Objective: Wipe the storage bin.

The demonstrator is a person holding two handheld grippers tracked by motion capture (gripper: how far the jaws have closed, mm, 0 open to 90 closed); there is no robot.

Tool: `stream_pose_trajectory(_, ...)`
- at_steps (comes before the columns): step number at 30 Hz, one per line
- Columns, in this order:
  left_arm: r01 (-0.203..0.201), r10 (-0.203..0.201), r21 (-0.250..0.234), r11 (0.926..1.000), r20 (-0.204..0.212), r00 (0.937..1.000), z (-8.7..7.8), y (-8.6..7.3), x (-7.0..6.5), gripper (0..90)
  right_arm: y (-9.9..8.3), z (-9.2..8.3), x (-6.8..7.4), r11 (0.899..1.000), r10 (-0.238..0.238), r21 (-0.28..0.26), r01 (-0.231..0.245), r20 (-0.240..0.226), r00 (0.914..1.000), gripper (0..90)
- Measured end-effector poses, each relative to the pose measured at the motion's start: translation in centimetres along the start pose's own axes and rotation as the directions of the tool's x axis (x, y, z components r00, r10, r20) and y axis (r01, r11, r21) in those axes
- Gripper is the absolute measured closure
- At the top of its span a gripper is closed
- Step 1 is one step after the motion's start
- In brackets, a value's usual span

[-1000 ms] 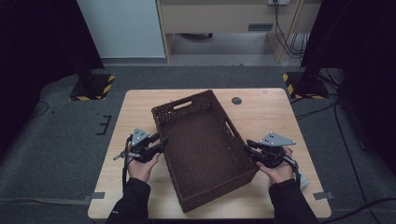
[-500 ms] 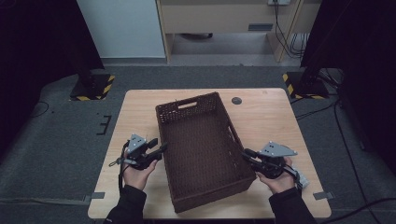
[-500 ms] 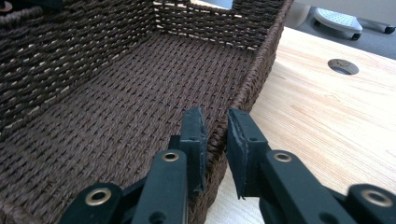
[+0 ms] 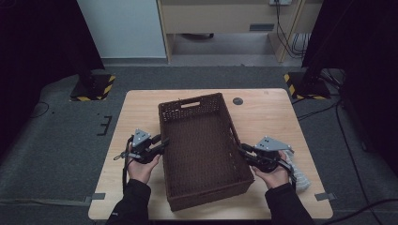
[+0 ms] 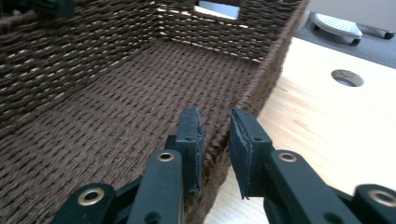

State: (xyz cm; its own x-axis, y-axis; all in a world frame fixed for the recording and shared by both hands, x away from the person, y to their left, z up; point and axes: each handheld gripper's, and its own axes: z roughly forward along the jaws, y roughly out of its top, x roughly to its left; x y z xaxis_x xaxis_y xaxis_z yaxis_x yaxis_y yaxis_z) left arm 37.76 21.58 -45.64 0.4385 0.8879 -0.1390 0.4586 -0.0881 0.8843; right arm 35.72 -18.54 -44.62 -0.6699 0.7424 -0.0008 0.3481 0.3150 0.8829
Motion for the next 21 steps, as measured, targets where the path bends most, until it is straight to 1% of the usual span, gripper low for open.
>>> stream_pose_trajectory(2,-0.015,0.015,0.013,0.9998,-0.015,0.9998,0.0,0.2,-0.1,56.8,0.0,-0.1,0.5,1.000,-0.007,0.010,0.007,0.012,0.9999,74.3)
stream_pose_trajectory(3,-0.021,0.022,0.015,0.9997,-0.019,0.9996,-0.1,0.2,-0.2,56.2,-0.1,-0.2,0.7,1.000,-0.010,0.009,0.010,0.016,0.9998,74.3)
stream_pose_trajectory(4,-0.020,0.020,0.015,0.9997,-0.018,0.9996,-0.2,0.2,-0.3,53.9,-0.2,-0.3,0.8,1.000,-0.007,0.002,0.007,0.018,0.9998,74.2)
stream_pose_trajectory(5,-0.014,0.015,0.017,0.9997,-0.011,0.9998,-0.4,0.1,-0.3,52.9,-0.3,-0.4,0.9,1.000,0.000,-0.003,0.000,0.016,0.9999,74.1)
stream_pose_trajectory(6,-0.016,0.016,0.014,0.9998,-0.002,0.9999,-0.9,-0.2,-0.4,52.0,-0.4,-0.5,1.0,1.000,0.006,-0.006,-0.006,0.011,0.9999,74.0)
stream_pose_trajectory(7,-0.016,0.016,0.014,0.9998,-0.002,0.9999,-0.9,-0.2,-0.4,51.7,-0.4,-0.5,1.0,1.000,0.006,-0.006,-0.006,0.011,0.9999,74.0)
stream_pose_trajectory(8,-0.013,0.013,0.028,0.9995,0.007,0.9999,-1.3,-0.4,-0.5,50.8,-0.5,-0.7,1.4,1.000,0.015,-0.007,-0.015,0.011,0.9998,73.7)
stream_pose_trajectory(11,-0.022,0.022,0.028,0.9994,0.009,0.9997,-1.7,-0.6,-0.6,51.3,-0.7,-1.0,2.1,1.000,0.011,-0.008,-0.011,0.009,0.9999,72.9)
stream_pose_trajectory(15,-0.010,0.009,0.027,0.9996,0.026,0.9996,-1.6,-0.7,-0.5,53.3,-0.7,-1.1,2.3,1.000,0.010,-0.006,-0.010,0.001,1.0000,71.6)
stream_pose_trajectory(16,-0.016,0.015,0.030,0.9994,0.030,0.9994,-1.5,-0.7,-0.5,55.4,-0.6,-1.1,2.1,1.000,0.013,-0.010,-0.013,-0.010,0.9999,67.3)
stream_pose_trajectory(17,-0.027,0.026,0.031,0.9992,0.023,0.9994,-1.4,-0.7,-0.6,55.4,-0.6,-1.1,2.1,1.000,0.013,-0.010,-0.013,-0.010,0.9999,67.3)
stream_pose_trajectory(18,-0.039,0.039,0.032,0.9987,0.016,0.9991,-1.3,-0.6,-0.6,55.3,-0.5,-1.3,2.0,1.000,0.011,-0.024,-0.011,-0.008,0.9999,63.0)
stream_pose_trajectory(19,-0.046,0.046,0.035,0.9983,0.015,0.9988,-1.2,-0.6,-0.6,55.5,-0.4,-1.4,1.8,0.999,0.014,-0.038,-0.014,-0.007,0.9999,60.9)
stream_pose_trajectory(21,-0.033,0.033,0.030,0.9990,0.012,0.9994,-1.1,-0.5,-0.2,56.6,-0.3,-2.0,1.2,0.997,0.034,-0.067,-0.035,-0.002,0.9994,57.2)
